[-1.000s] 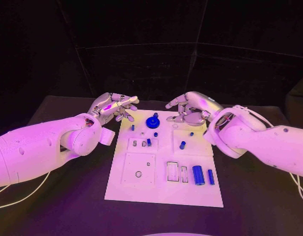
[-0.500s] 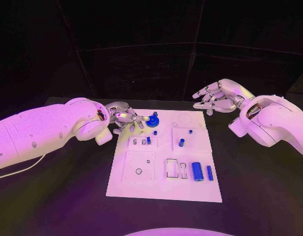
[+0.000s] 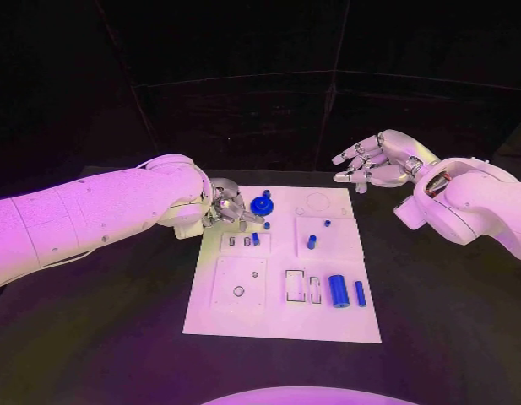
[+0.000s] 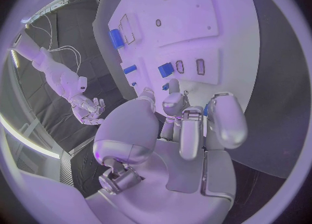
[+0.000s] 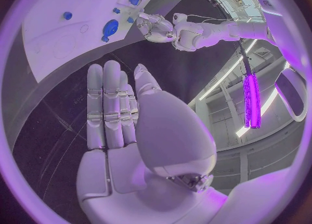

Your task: Assemble the parts on the task board

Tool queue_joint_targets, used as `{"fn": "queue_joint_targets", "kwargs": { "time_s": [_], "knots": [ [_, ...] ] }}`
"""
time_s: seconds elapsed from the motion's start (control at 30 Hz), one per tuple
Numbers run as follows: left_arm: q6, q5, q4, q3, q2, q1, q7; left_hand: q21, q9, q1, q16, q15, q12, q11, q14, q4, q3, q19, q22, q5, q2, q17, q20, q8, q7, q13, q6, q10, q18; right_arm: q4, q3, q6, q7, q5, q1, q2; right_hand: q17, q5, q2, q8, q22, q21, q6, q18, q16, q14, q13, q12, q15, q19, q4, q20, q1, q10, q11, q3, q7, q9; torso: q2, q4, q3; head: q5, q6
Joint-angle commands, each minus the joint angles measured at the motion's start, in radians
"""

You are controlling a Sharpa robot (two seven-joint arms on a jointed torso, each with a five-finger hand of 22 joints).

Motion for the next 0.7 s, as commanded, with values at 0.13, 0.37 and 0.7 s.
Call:
{"fn": "queue_joint_targets", "kwargs": {
  "time_s": [0.13, 0.37, 0.7],
  "knots": [
    [0.069, -0.073, -0.028, -0.005, 0.038, 0.006, -0.051, 0.014, 0.017, 0.013, 0.006, -0.005, 0.012, -0.004, 0.104, -0.002, -0.018, 0.003, 0.017, -0.001, 0.006, 0.263, -0.007, 0.024, -0.001, 0.010, -0.018, 0.003, -0.009, -0.006, 0.000, 0.025, 0.004, 0.006, 0.003, 0.000, 0.005, 0.016, -0.006, 0.002, -0.006, -0.013, -0.011, 0.005, -0.016, 0.011, -0.003, -0.008, 0.001, 0.012, 0.005, 0.002, 0.001, 0.006, 0.003, -0.015, -0.001, -0.001, 0.002, 0.0000, -0.0020, 0.001, -0.005],
    [0.091, -0.078, -0.046, -0.006, 0.066, 0.008, -0.055, 0.018, 0.025, 0.021, 0.006, -0.005, 0.016, -0.005, 0.104, -0.004, -0.023, 0.003, 0.024, 0.000, 0.008, 0.263, -0.007, 0.034, -0.001, 0.014, -0.025, 0.004, -0.010, -0.015, 0.000, 0.031, -0.001, 0.002, 0.003, 0.005, 0.007, 0.023, -0.004, 0.002, -0.009, -0.017, -0.012, 0.005, -0.022, 0.013, -0.003, -0.010, 0.002, 0.014, 0.008, 0.002, -0.001, 0.006, 0.004, -0.020, 0.000, -0.001, 0.002, 0.0006, -0.0026, 0.000, -0.010],
    [0.120, -0.094, -0.058, -0.009, 0.083, 0.008, -0.059, 0.022, 0.030, 0.030, 0.006, -0.005, 0.020, -0.005, 0.104, -0.007, -0.026, 0.003, 0.029, 0.000, 0.011, 0.263, -0.007, 0.042, -0.001, 0.016, -0.030, 0.004, -0.011, -0.021, 0.000, 0.035, -0.003, -0.001, 0.003, 0.011, 0.008, 0.027, -0.003, 0.003, -0.010, -0.019, -0.012, 0.005, -0.025, 0.016, -0.003, -0.010, 0.002, 0.016, 0.010, 0.003, -0.003, 0.007, 0.004, -0.023, 0.000, 0.000, 0.002, 0.0007, -0.0036, 0.001, -0.014]
  ]
}}
